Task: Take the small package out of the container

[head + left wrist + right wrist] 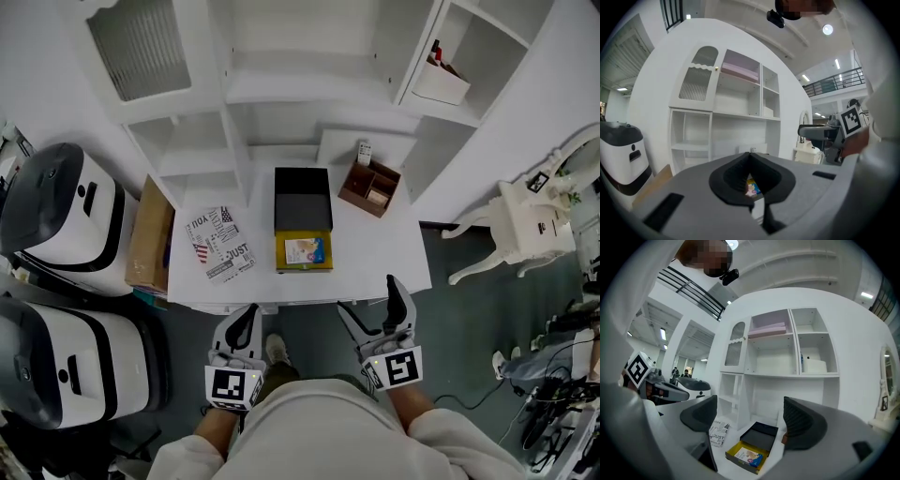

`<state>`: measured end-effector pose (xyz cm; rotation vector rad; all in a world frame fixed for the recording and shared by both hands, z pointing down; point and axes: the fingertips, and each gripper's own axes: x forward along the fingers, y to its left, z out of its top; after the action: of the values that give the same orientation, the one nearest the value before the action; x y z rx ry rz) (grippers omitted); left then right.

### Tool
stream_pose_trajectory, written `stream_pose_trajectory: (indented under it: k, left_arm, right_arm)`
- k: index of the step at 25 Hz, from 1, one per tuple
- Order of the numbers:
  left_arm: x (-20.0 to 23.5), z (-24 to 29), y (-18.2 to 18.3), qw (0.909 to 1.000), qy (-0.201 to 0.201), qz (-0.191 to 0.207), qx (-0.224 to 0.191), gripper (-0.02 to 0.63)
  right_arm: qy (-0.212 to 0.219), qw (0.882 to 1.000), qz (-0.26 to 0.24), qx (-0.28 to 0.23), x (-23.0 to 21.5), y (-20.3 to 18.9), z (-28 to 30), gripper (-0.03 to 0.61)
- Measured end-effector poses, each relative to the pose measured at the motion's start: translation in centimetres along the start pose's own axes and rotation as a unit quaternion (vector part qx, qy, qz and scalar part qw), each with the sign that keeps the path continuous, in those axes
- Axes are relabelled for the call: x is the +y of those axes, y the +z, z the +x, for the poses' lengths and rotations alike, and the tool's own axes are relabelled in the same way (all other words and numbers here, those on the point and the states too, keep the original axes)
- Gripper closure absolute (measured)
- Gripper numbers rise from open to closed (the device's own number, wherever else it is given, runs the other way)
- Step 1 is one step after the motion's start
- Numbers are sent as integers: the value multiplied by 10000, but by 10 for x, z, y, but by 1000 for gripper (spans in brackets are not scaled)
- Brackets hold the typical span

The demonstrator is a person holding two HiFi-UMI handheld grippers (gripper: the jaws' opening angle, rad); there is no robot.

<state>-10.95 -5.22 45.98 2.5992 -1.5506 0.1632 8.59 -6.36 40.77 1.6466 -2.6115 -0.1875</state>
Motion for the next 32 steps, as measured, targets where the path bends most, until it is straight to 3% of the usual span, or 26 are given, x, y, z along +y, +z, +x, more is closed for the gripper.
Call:
stream_pose_trajectory:
  k: [10, 13, 16, 20, 24, 32]
  left_arm:
    - [60, 39, 7, 9999, 139, -34, 15, 606]
    - [64, 51, 11, 9998, 216, -12, 20, 606]
    - [65, 59, 10, 9992, 384, -51, 68, 606]
    - [64, 69, 10, 9983, 574, -76, 116, 606]
    - [66, 72, 4, 9965, 788, -158, 215, 606]
    - [70, 71, -15, 9926, 1093, -283, 454, 606]
  right_arm:
    - [77, 9997, -163, 163, -7, -10, 70, 137]
    - [309, 9985, -251, 386, -12, -23, 83, 137]
    - [646, 9914, -390, 1073, -16, -49, 94, 137]
    - [1145, 9831, -770, 1206, -20, -74, 116, 137]
    - [1699, 9639, -1260, 1614, -14, -112, 135, 137]
    - [2605, 9086, -2307, 2309, -2, -204, 165, 137]
